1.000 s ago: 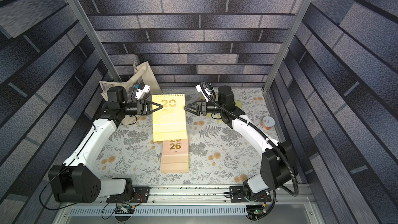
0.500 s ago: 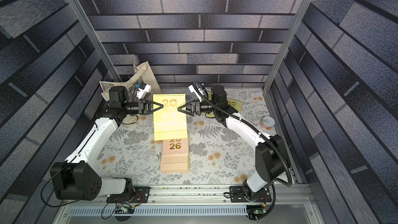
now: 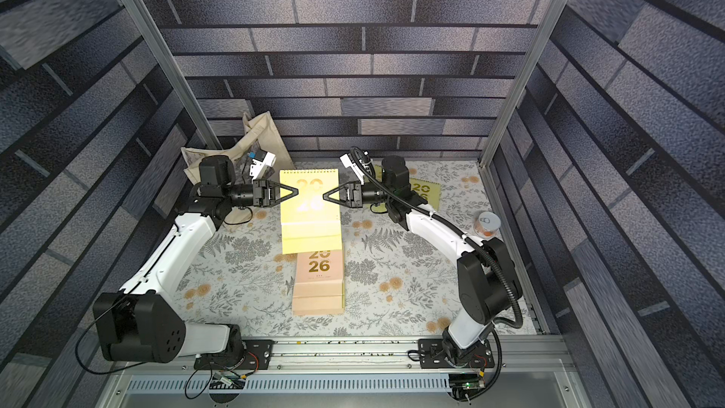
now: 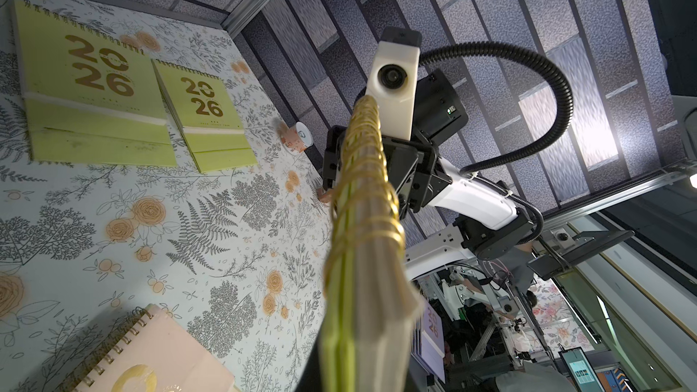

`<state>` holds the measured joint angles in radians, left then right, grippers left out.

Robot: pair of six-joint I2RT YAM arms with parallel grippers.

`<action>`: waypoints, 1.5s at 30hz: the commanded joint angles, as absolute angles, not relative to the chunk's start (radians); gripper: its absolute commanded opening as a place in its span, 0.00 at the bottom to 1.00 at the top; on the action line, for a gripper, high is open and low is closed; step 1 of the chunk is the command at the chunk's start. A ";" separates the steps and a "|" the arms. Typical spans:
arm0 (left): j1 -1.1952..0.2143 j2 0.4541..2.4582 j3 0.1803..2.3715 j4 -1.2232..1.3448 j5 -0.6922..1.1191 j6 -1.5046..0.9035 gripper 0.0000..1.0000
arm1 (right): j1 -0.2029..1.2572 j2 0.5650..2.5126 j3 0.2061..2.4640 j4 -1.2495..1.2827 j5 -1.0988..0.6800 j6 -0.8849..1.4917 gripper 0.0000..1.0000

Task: Stack the calendars
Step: Place the calendar at the calendar.

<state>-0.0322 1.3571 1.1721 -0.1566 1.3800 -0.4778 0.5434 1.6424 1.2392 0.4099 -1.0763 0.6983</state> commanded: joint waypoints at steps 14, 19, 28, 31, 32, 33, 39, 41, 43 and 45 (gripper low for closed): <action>-0.043 1.380 1.159 -0.040 1.369 -0.549 0.00 | 0.568 1.656 1.236 0.497 -1.103 0.722 0.16; -0.041 1.381 1.158 -0.038 1.365 -0.552 0.00 | 0.568 1.651 1.230 0.514 -1.096 0.728 0.00; 0.020 1.370 1.152 -0.077 1.324 -0.549 0.96 | 0.568 1.639 1.197 0.479 -1.073 0.727 0.00; 0.069 1.363 1.165 -0.154 1.288 -0.524 1.00 | 0.568 1.628 1.156 0.465 -1.054 0.734 0.00; 0.081 1.360 1.166 -0.168 1.279 -0.523 1.00 | 0.568 1.624 1.144 0.456 -1.045 0.736 0.00; 0.097 1.353 1.163 -0.177 1.267 -0.523 1.00 | 0.570 1.619 1.126 0.459 -1.034 0.743 0.00; 0.141 1.322 1.135 -0.208 1.221 -0.519 1.00 | 0.576 1.609 1.017 0.442 -0.963 0.799 0.00; 0.144 1.321 1.129 -0.210 1.218 -0.519 1.00 | 0.583 1.596 0.985 0.425 -0.919 0.800 0.00; 0.144 1.322 1.124 -0.206 1.219 -0.522 1.00 | 0.595 1.591 0.979 0.375 -0.902 0.785 0.00; 0.144 1.325 1.114 -0.187 1.221 -0.532 1.00 | 0.611 1.588 0.970 0.348 -0.882 0.780 0.00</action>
